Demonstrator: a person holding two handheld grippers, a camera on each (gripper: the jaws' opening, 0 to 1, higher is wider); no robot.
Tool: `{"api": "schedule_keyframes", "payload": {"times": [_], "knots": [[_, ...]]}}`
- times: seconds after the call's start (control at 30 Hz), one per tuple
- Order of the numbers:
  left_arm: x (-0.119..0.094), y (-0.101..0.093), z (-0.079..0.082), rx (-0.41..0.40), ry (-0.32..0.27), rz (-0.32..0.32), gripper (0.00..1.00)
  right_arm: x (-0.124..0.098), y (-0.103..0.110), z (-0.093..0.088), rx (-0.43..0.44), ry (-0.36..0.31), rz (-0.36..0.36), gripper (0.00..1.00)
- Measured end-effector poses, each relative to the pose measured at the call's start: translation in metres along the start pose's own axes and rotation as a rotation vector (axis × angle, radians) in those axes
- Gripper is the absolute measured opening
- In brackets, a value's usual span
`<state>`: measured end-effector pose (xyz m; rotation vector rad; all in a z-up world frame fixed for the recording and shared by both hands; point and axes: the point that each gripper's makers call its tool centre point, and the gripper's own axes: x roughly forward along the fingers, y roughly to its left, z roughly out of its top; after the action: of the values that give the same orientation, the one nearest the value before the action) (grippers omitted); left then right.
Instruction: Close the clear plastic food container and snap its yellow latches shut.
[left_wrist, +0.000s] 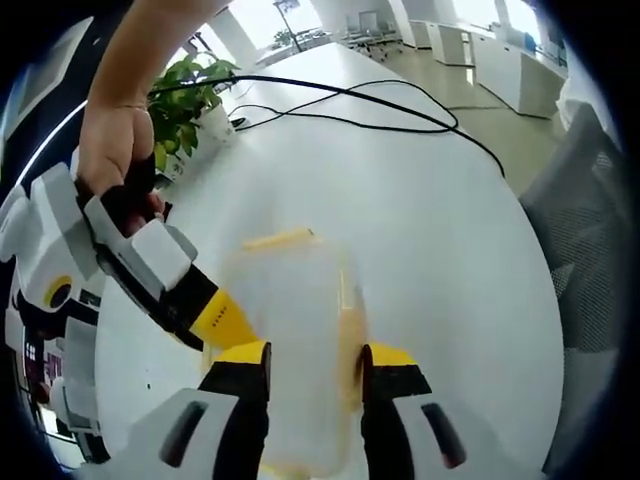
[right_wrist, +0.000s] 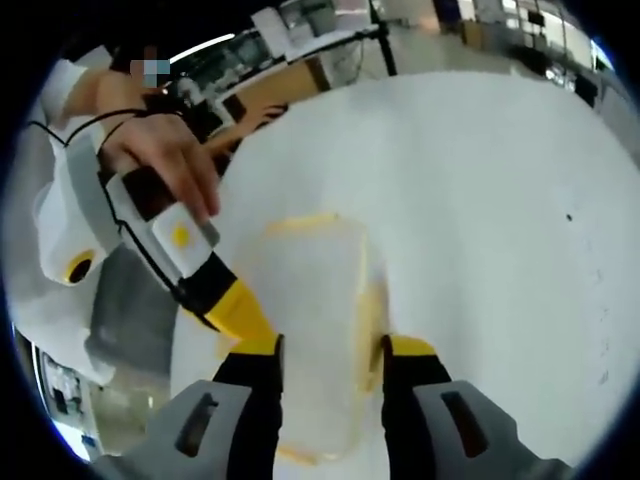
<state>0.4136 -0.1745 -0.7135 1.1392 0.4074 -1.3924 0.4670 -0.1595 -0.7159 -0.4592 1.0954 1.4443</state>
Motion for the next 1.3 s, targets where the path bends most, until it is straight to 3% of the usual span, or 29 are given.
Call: {"api": "schedule_keyframes", "payload": {"times": [0.23, 0.27, 0.3, 0.37, 0.4, 0.43, 0.6, 1.0, 1.3], "knots": [[0.001, 0.000, 0.000, -0.009, 0.021, 0.004, 0.27, 0.000, 0.001, 0.000, 0.016, 0.013, -0.001, 0.27], [0.001, 0.000, 0.002, -0.013, 0.022, 0.002, 0.27, 0.002, 0.008, -0.002, 0.040, 0.027, 0.050, 0.27], [0.002, -0.002, 0.001, -0.013, 0.027, 0.004, 0.26, 0.006, -0.003, -0.003, 0.025, 0.025, 0.004, 0.27], [0.002, -0.002, 0.000, -0.020, 0.034, 0.016, 0.25, 0.009, -0.005, -0.005, 0.016, 0.032, 0.000, 0.27], [0.001, 0.003, -0.002, 0.021, 0.066, 0.048, 0.24, 0.011, -0.007, -0.007, 0.020, 0.038, -0.004, 0.26], [0.009, -0.008, 0.004, -0.011, 0.040, 0.025, 0.23, 0.007, -0.008, -0.003, 0.018, 0.026, 0.003, 0.26], [0.001, 0.003, 0.001, -0.006, 0.037, 0.036, 0.23, 0.010, -0.007, -0.001, 0.028, 0.011, 0.000, 0.25], [0.001, -0.001, 0.002, 0.024, 0.059, 0.054, 0.26, 0.005, -0.006, 0.004, 0.031, -0.011, 0.002, 0.30], [0.000, -0.002, 0.003, 0.040, 0.034, 0.054, 0.30, 0.002, 0.001, 0.005, 0.006, -0.009, -0.015, 0.34]]}}
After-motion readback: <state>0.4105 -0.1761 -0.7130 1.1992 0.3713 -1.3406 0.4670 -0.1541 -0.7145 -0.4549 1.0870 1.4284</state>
